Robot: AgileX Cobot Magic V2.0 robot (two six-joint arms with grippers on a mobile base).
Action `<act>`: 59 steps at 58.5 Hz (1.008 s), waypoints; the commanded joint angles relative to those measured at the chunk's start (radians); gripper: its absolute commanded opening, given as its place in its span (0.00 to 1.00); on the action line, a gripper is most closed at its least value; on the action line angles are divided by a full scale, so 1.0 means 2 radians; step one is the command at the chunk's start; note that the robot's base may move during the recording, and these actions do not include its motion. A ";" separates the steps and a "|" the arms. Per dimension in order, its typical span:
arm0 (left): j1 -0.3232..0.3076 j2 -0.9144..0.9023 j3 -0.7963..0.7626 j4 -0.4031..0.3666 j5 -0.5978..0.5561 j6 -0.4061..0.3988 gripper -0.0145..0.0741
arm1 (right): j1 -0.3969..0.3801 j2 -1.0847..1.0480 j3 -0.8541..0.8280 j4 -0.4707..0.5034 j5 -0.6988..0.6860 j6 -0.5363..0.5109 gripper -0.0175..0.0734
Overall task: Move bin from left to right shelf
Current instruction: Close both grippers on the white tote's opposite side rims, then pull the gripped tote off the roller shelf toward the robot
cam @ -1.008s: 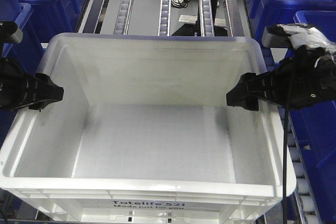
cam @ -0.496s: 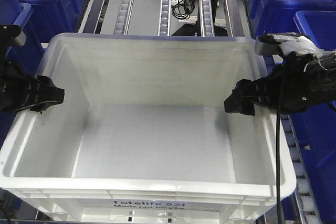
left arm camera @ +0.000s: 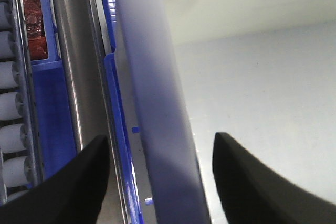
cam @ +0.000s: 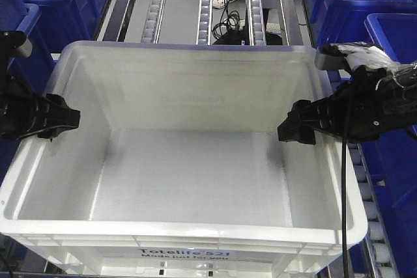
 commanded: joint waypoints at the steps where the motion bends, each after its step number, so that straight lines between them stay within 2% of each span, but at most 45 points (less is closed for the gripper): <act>1: -0.002 -0.009 -0.015 -0.010 -0.017 -0.004 0.62 | 0.000 -0.012 -0.015 0.007 -0.016 0.000 0.82; 7: -0.002 -0.009 -0.015 -0.010 -0.017 -0.004 0.55 | 0.000 -0.012 -0.015 0.007 -0.016 0.000 0.75; 13: -0.002 -0.009 -0.015 -0.010 -0.017 -0.004 0.43 | 0.000 -0.012 -0.015 0.009 -0.014 0.000 0.62; 23: -0.002 -0.009 -0.015 -0.010 -0.016 -0.004 0.18 | 0.000 -0.013 -0.015 0.009 -0.006 0.000 0.31; 28: -0.003 -0.009 -0.015 -0.010 -0.017 -0.004 0.15 | 0.000 -0.013 -0.015 0.009 -0.006 -0.002 0.17; 43: -0.003 -0.009 -0.015 -0.010 -0.025 -0.004 0.15 | 0.000 -0.013 -0.015 0.012 -0.008 -0.009 0.18; 59: -0.003 -0.022 -0.015 -0.012 -0.030 -0.004 0.15 | 0.000 -0.013 -0.025 0.037 -0.005 -0.030 0.19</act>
